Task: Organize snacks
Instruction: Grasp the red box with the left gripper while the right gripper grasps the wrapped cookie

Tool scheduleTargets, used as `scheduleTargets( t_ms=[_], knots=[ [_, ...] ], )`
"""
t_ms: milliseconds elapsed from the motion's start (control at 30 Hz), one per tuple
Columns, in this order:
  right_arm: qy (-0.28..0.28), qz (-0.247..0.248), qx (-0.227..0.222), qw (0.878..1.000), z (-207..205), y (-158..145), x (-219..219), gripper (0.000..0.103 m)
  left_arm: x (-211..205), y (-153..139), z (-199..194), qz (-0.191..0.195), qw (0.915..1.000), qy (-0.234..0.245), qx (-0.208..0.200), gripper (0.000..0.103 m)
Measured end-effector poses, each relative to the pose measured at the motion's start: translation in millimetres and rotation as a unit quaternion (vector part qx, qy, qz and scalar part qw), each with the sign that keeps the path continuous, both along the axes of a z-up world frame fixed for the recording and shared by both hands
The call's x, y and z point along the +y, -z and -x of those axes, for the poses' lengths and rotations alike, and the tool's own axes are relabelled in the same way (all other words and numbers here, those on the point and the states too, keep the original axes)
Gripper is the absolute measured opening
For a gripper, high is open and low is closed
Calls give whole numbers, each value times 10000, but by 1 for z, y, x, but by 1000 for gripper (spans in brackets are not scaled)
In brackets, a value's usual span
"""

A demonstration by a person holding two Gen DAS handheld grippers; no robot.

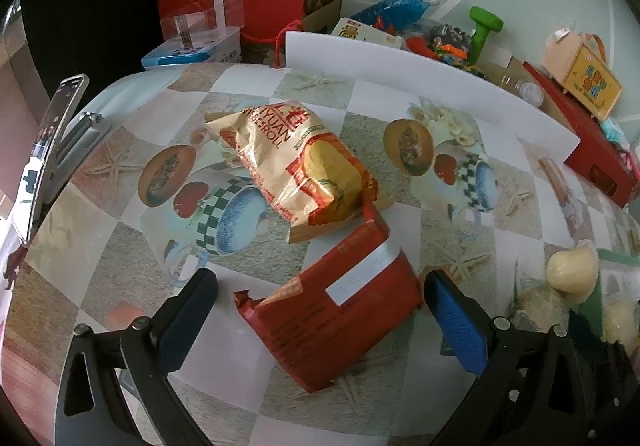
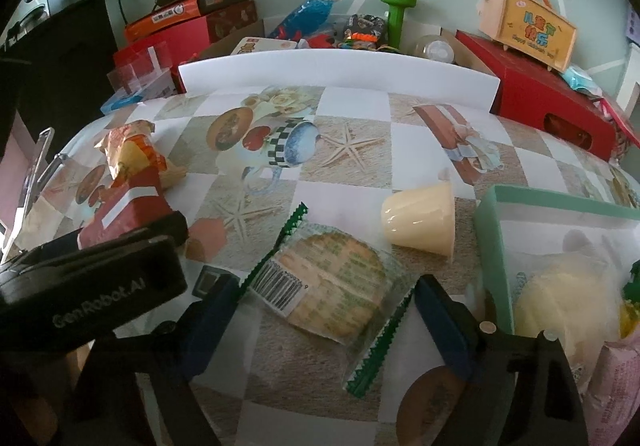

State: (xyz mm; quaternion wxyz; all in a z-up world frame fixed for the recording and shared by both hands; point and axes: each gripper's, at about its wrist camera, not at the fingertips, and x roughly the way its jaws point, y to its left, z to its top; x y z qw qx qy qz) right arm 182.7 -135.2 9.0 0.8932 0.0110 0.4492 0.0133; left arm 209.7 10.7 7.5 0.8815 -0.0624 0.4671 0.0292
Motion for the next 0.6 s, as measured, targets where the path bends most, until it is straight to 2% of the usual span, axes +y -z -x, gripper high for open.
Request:
scheduleTargets(
  t_ms=[33, 100, 200, 233, 300, 600],
  knots=[
    [13, 15, -6, 10000, 0, 0, 0, 89, -1, -1, 0, 9, 10000, 23, -19, 96],
    [19, 13, -19, 10000, 0, -1, 0, 84, -4, -2, 1, -77, 9999, 65, -50, 82],
    [44, 8, -37, 10000, 0, -2, -1, 81, -6, -4, 1, -62, 9998, 159, -78, 75],
    [46, 1, -44, 10000, 0, -2, -2, 80, -6, -4, 1, -39, 9998, 183, -87, 75],
    [57, 31, -72, 10000, 1, -3, -3, 70, -6, -5, 1, -36, 9998, 189, -89, 74],
    [63, -159, -139, 9998, 3, -7, -10, 60, -4, -7, 2, 39, 9998, 165, -90, 73]
  ],
)
